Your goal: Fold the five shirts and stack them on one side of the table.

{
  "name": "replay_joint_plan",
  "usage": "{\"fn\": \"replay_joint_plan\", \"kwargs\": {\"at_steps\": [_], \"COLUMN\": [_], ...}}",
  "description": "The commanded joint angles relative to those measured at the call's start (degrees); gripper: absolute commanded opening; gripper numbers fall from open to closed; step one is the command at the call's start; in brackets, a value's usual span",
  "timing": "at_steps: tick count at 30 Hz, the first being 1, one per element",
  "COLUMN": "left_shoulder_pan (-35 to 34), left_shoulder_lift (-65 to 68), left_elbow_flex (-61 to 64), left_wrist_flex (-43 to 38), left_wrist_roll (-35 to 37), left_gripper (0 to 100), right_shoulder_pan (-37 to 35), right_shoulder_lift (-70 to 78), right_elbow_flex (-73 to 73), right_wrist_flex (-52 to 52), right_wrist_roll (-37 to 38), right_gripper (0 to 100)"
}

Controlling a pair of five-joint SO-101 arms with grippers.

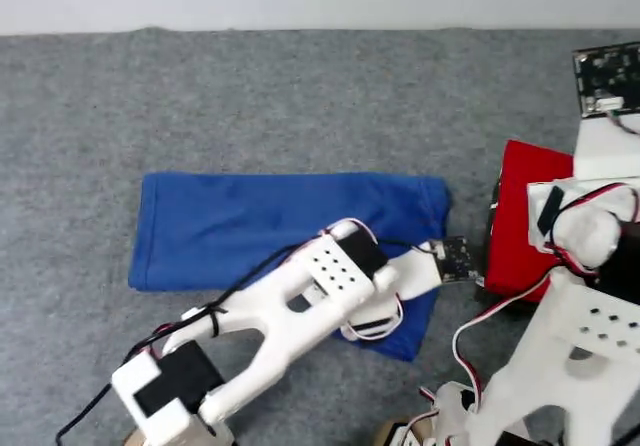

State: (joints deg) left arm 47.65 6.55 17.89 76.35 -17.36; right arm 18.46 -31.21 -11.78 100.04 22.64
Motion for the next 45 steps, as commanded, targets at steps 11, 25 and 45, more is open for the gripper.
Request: {"fn": "replay_joint_plan", "kwargs": {"at_steps": [11,25,45], "left_shoulder_pan": [0.8,0.8,-8.8], "left_shoulder_lift": [10.1,9.2,-3.8], "left_elbow_flex": [-1.9,-2.6,-2.3], "left_wrist_flex": [-5.6,-6.9,-16.5], "left_wrist_roll": [0.7,2.5,2.6], "left_gripper": [20,1,1], "right_shoulder_pan": [0.7,0.7,0.6], "right_shoulder_lift": [-1.3,-1.5,-1.7], "right_elbow_flex": [-3.0,-2.9,1.1], "right_wrist_flex": [1.4,1.4,0.8], "right_wrist_roll": [-0.7,-0.4,-0.4], "right_gripper": [1.5,1.5,1.5]}}
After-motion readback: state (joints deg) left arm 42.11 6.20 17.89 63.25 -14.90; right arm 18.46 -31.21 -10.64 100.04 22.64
